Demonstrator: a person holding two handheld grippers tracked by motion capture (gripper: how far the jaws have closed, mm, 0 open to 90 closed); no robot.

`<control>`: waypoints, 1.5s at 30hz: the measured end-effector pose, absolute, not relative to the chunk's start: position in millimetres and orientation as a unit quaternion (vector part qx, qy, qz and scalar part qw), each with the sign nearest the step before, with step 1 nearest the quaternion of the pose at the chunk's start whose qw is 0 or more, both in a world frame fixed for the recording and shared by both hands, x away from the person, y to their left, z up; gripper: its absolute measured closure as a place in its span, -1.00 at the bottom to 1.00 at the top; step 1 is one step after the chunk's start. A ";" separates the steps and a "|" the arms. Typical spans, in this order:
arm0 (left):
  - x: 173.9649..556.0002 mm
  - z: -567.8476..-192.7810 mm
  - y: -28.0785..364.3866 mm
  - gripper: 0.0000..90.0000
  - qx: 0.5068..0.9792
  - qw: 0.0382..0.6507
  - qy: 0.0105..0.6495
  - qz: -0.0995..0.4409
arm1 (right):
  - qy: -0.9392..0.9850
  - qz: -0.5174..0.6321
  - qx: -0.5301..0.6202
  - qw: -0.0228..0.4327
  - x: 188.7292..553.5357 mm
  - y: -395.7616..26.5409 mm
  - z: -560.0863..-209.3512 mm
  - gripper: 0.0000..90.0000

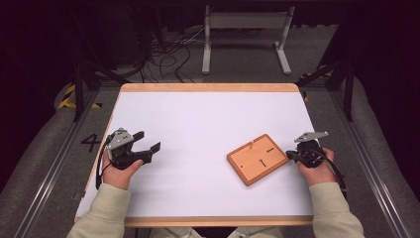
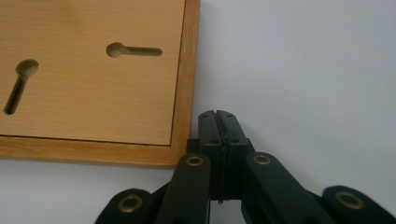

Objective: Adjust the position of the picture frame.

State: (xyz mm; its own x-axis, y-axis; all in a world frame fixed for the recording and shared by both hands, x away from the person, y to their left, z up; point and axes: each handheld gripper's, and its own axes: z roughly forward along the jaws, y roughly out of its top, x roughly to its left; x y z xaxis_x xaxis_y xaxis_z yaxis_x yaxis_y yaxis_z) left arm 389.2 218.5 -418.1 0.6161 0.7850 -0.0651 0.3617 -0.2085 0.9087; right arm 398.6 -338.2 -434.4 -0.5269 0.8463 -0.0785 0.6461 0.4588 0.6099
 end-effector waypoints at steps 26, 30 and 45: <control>390.4 -418.9 215.2 -0.49 0.753 0.493 0.380 0.211 | 0.837 0.265 0.446 0.174 395.7 -336.4 -432.5 1.00; 390.7 -418.8 214.8 -0.49 0.754 0.493 0.379 0.212 | 0.838 0.266 0.447 0.166 394.3 -335.9 -432.2 1.00; 392.4 -418.5 211.5 -0.49 0.754 0.496 0.376 0.207 | 0.891 0.266 0.360 0.074 373.3 -293.4 -429.1 1.00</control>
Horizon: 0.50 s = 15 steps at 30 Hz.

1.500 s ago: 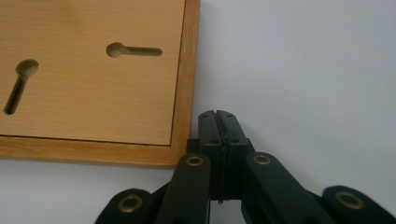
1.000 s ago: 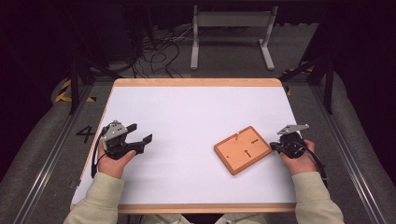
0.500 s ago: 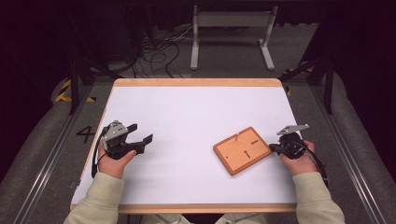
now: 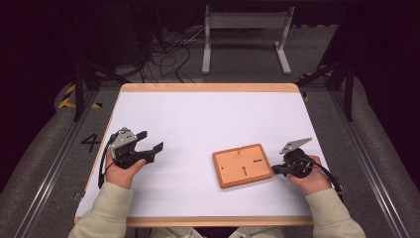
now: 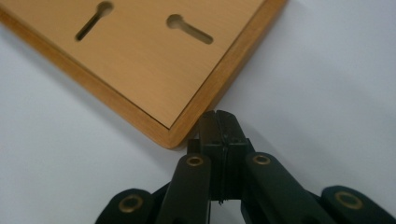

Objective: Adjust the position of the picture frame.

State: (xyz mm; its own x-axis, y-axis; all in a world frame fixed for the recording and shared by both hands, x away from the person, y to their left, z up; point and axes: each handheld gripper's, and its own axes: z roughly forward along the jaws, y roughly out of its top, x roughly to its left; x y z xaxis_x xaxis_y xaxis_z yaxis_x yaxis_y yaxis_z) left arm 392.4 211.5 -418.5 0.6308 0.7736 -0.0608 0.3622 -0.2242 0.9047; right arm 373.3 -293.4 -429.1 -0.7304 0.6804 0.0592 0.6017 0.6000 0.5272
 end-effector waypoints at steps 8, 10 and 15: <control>388.8 -417.3 212.7 -0.49 0.751 0.502 0.376 0.206 | 0.935 0.249 0.253 0.010 366.8 -257.8 -429.1 1.00; 386.9 -416.9 215.0 -0.48 0.750 0.502 0.378 0.207 | 0.931 0.260 0.256 0.019 370.8 -259.7 -421.3 1.00; 379.3 -417.0 211.7 -0.30 0.762 0.501 0.362 0.195 | 0.900 0.306 0.284 0.124 395.7 -252.6 -414.0 1.00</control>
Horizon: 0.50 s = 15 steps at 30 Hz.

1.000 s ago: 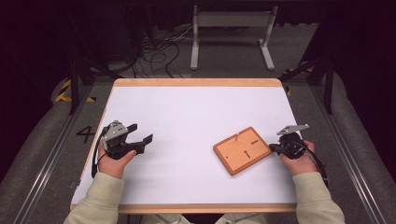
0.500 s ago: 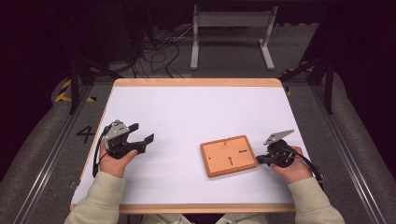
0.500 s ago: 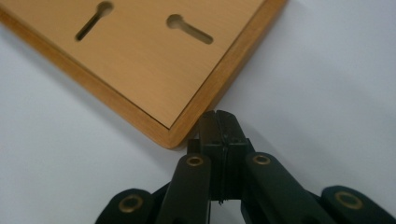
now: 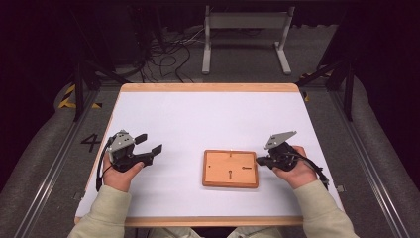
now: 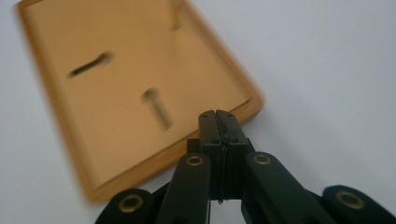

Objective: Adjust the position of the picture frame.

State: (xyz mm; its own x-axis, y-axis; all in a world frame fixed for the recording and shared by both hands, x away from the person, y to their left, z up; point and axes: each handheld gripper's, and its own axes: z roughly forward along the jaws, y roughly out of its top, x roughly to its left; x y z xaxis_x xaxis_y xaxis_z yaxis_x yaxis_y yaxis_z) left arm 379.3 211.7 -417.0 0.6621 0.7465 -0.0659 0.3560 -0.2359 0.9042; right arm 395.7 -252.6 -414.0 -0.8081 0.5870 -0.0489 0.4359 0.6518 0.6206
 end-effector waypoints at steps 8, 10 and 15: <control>372.4 -417.5 204.1 0.00 0.775 0.504 0.339 0.176 | 0.879 0.318 0.317 0.157 432.1 -249.2 -430.8 1.00; 371.9 -419.1 202.3 0.05 0.780 0.501 0.336 0.170 | 0.883 0.314 0.318 0.145 436.7 -248.3 -436.7 1.00; 370.4 -418.1 198.5 0.16 0.785 0.502 0.324 0.164 | 0.890 0.301 0.316 0.131 435.2 -248.6 -436.8 1.00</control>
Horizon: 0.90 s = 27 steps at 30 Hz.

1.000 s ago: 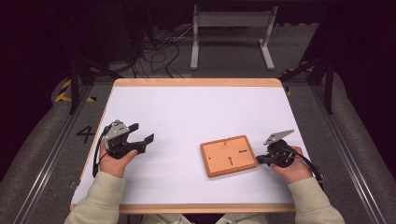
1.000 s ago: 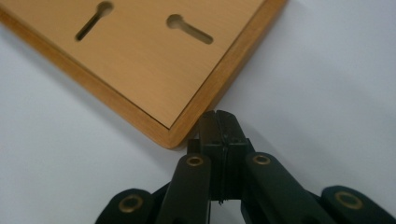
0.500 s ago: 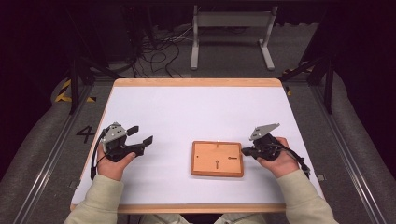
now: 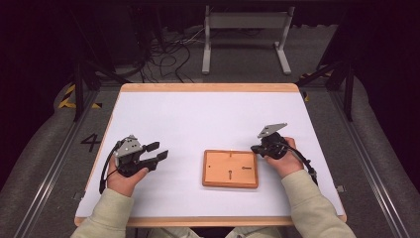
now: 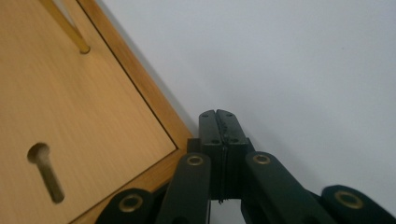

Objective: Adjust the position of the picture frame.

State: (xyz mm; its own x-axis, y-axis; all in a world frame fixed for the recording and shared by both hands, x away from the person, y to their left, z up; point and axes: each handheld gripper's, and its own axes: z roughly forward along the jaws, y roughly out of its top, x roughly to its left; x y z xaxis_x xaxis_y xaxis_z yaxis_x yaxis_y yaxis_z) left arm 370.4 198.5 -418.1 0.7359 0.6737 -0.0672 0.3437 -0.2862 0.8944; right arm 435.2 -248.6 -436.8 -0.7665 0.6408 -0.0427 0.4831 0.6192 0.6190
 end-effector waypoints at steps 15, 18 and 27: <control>350.9 -419.8 175.1 0.62 0.833 0.480 0.257 0.099 | 0.912 0.288 0.278 0.086 401.8 -248.7 -426.8 1.00; 349.6 -419.8 167.4 0.81 0.846 0.474 0.232 0.079 | 0.912 0.289 0.273 0.099 394.6 -253.5 -417.4 1.00; 353.0 -419.0 175.3 0.82 0.832 0.486 0.254 0.086 | 0.952 0.246 0.178 0.046 359.7 -244.6 -413.0 1.00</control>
